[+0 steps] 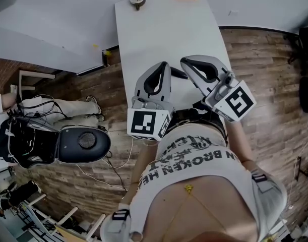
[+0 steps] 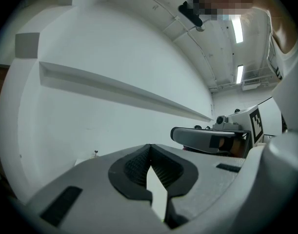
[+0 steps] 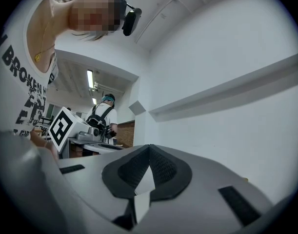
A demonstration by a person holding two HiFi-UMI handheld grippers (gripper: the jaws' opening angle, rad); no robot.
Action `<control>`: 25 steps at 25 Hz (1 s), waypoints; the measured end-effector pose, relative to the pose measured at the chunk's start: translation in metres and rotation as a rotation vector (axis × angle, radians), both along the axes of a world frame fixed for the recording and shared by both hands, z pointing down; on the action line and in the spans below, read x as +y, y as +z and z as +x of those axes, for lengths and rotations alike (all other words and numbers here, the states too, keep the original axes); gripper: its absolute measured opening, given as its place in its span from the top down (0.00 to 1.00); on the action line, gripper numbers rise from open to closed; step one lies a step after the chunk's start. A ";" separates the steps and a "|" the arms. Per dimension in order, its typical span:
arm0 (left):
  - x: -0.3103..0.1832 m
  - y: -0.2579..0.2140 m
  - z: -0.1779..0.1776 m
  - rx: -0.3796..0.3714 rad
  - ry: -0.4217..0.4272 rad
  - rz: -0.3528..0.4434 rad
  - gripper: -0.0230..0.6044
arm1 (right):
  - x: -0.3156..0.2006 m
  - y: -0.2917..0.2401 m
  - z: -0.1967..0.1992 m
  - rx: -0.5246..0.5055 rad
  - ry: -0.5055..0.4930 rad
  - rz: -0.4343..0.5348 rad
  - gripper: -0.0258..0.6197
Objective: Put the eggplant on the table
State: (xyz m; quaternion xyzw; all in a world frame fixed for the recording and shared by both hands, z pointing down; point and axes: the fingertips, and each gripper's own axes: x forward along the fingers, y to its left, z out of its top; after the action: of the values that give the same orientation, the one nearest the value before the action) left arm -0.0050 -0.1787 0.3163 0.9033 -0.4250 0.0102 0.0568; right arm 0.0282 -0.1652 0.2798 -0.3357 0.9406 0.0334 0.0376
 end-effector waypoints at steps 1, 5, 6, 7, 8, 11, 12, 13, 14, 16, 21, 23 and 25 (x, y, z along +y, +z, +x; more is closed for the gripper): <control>0.000 0.000 -0.001 0.000 0.000 0.000 0.97 | 0.000 0.001 0.001 0.002 0.005 -0.004 0.95; 0.005 0.001 -0.002 -0.004 -0.004 0.003 0.97 | 0.005 0.002 0.004 0.015 0.013 -0.001 0.95; 0.007 0.001 -0.001 -0.004 -0.004 0.003 0.97 | 0.007 0.003 0.006 0.019 0.019 -0.002 0.95; 0.010 0.001 -0.001 -0.004 -0.003 0.002 0.97 | 0.009 0.005 0.008 0.023 0.030 -0.011 0.95; 0.011 0.001 0.000 -0.002 -0.002 0.001 0.97 | 0.009 0.006 0.011 0.024 0.040 -0.023 0.95; 0.010 0.003 0.000 0.001 -0.004 -0.008 0.97 | 0.007 0.009 0.014 0.035 0.052 -0.027 0.95; 0.009 0.004 -0.001 0.000 -0.004 -0.011 0.97 | 0.005 0.010 0.014 0.040 0.052 -0.025 0.95; 0.008 0.005 -0.001 -0.001 -0.003 -0.013 0.97 | 0.004 0.010 0.015 0.043 0.053 -0.024 0.95; 0.007 0.006 -0.001 -0.003 -0.003 -0.014 0.97 | 0.003 0.011 0.016 0.042 0.053 -0.026 0.95; 0.006 0.008 -0.001 0.000 -0.007 -0.016 0.97 | 0.002 0.012 0.017 0.040 0.053 -0.029 0.95; 0.003 0.008 -0.003 0.000 -0.012 -0.021 0.97 | -0.001 0.012 0.015 0.039 0.051 -0.032 0.95; 0.008 0.007 -0.006 -0.001 -0.013 -0.021 0.97 | 0.003 0.010 0.013 0.041 0.050 -0.032 0.95; 0.016 0.005 -0.007 -0.001 -0.015 -0.020 0.97 | 0.012 0.009 0.011 0.044 0.050 -0.031 0.95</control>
State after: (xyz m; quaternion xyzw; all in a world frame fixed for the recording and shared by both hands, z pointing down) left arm -0.0125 -0.1625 0.3211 0.8996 -0.4316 0.0142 0.0656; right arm 0.0390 -0.1533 0.2886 -0.3586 0.9330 0.0273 0.0108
